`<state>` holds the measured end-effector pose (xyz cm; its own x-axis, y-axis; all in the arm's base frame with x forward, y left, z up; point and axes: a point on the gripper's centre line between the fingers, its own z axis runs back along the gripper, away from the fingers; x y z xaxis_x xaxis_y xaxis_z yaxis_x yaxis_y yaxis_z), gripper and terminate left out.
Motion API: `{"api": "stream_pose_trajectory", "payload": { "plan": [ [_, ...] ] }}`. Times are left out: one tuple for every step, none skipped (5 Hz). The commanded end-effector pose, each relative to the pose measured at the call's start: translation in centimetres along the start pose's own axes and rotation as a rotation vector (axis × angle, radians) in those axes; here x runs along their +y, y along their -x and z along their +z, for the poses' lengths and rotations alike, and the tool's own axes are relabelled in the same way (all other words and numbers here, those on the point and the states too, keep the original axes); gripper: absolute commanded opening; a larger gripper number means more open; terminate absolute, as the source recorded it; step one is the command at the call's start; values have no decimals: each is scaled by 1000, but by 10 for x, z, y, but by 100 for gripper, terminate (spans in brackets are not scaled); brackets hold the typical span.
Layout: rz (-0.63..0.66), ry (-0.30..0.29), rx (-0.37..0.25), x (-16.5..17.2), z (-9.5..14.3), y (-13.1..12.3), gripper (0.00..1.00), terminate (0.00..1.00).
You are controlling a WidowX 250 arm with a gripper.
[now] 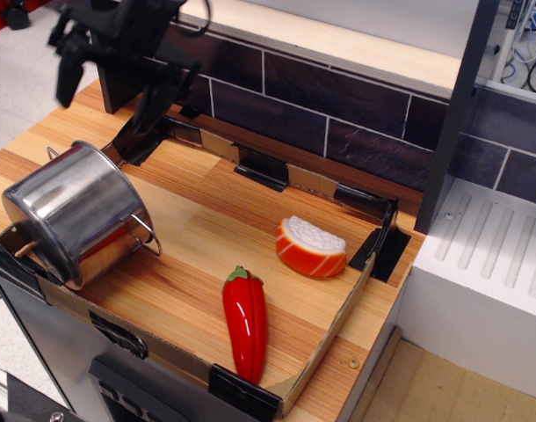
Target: Upright metal pot
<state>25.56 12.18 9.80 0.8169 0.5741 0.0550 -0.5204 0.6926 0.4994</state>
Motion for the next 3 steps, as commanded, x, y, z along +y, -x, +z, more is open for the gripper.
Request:
{"api": "stream_pose_trajectory", "payload": {
  "plan": [
    [-15, -7, 35, 3, -15, 3, 100, 0],
    [-8, -36, 78, -1, -25, 5, 100, 0],
    [0, -64, 106, -2, -29, 11, 100, 0]
  ]
}}
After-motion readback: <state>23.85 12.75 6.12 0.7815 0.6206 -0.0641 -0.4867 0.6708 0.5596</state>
